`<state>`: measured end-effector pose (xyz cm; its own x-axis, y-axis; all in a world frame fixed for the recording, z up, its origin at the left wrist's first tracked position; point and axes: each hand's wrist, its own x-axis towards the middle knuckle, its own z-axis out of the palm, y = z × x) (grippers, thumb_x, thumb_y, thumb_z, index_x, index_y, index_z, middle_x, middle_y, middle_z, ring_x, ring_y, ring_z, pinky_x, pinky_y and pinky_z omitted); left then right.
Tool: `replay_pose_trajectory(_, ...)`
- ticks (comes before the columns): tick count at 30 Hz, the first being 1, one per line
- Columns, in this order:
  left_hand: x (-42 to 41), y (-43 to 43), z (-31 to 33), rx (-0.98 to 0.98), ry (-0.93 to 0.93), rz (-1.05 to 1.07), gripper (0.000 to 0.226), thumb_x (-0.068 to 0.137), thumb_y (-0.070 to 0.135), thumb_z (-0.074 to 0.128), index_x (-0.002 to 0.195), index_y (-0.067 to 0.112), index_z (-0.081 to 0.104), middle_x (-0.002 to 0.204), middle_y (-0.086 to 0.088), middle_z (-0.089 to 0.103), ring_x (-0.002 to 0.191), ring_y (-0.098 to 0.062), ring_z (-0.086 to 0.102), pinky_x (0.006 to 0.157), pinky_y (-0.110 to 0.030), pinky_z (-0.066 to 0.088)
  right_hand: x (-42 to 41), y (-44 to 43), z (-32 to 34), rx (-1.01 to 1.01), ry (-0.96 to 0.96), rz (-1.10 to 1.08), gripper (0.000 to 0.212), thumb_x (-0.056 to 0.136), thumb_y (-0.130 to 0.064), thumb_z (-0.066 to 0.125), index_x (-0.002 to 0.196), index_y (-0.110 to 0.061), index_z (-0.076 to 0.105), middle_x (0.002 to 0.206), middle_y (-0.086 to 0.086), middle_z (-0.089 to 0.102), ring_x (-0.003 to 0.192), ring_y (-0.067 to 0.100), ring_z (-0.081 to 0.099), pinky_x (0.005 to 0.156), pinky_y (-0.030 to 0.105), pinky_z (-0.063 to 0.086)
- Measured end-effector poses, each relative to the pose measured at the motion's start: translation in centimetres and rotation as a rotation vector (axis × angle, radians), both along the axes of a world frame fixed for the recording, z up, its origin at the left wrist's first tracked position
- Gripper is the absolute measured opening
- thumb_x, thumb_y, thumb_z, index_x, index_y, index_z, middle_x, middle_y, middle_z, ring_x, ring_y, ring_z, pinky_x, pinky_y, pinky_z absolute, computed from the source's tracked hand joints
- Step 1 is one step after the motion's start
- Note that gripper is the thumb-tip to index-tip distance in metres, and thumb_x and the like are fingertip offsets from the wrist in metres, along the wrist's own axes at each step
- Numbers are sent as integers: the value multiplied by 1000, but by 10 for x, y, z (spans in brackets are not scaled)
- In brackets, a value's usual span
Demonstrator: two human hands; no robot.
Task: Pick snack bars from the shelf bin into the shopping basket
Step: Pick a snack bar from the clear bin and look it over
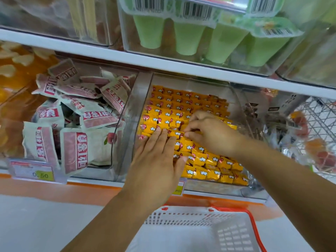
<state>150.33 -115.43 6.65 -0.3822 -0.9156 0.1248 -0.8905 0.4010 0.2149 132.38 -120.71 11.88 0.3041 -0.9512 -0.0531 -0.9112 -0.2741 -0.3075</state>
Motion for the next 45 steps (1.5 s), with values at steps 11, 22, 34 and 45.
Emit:
replay_pose_trajectory(11,4,1,4,43,67,-38,67,94,55,23,133,16,61,144,-9,54,140,-25,42,112,-42,10,27,-12,3,-12,41,-30,15,95,-30,62,103,-23,72,103,-6,64,90,8,56,77,25,44)
replay_pose_trajectory(22,4,9,23,149,493,57,68,95,63,34,154,30,22,158,10,29,147,-10,19,121,-34,18,6,65,11,-475,-717,-262,15,100,-17,54,101,-30,63,100,-9,70,90,12,70,78,40,59)
replay_pose_trajectory(34,-6,61,54,642,1201,3,30,87,11,70,109,29,62,107,8,72,84,-16,74,59,-22,54,-16,171,12,-50,-1407,-474,19,84,-20,65,98,-10,58,95,23,71,82,41,72,67,37,58)
replay_pose_trajectory(45,7,73,53,832,1389,-83,37,91,-4,53,114,20,68,108,-3,75,92,-29,74,74,-25,59,-28,195,2,99,-1591,-458,23,67,-18,72,88,-10,67,105,18,73,94,32,72,74,29,59)
